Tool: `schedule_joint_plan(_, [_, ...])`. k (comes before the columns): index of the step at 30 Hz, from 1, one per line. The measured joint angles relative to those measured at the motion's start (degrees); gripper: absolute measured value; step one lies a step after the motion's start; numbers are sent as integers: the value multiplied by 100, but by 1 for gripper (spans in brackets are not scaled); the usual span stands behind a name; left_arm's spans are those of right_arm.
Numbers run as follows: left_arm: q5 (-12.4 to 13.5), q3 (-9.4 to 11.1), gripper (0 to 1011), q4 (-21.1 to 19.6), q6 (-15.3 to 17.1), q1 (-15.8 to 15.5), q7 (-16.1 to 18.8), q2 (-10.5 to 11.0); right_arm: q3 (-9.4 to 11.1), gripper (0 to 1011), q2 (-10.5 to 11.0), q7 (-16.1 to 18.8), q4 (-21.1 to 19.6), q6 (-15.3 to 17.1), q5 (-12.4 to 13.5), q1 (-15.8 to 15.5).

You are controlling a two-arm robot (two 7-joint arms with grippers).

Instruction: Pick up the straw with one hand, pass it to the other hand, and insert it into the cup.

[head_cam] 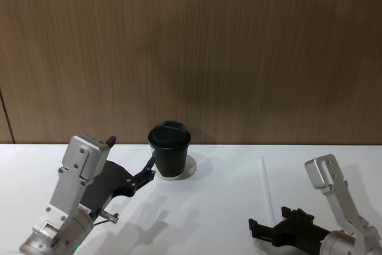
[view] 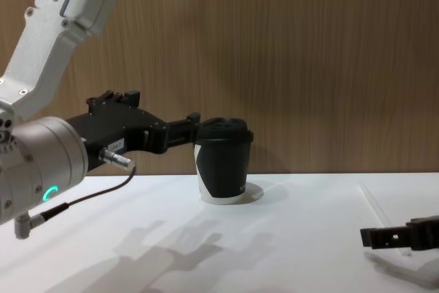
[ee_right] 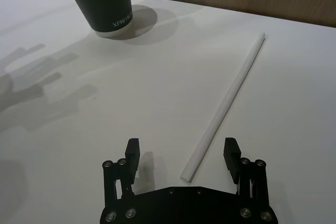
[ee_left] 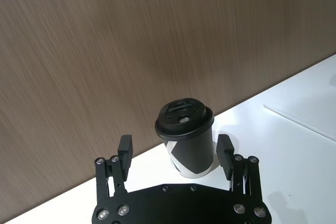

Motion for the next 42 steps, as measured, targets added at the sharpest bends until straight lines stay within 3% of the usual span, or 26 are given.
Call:
schedule_joint_plan(36, [0, 0, 1002, 0, 0, 0, 0, 0, -17, 1001, -166, 9, 207, 344, -182, 260])
schedule_joint_plan(42, [0, 0, 1002, 0, 0, 0, 0, 0, -13, 883, -176, 14, 213, 378, -191, 274])
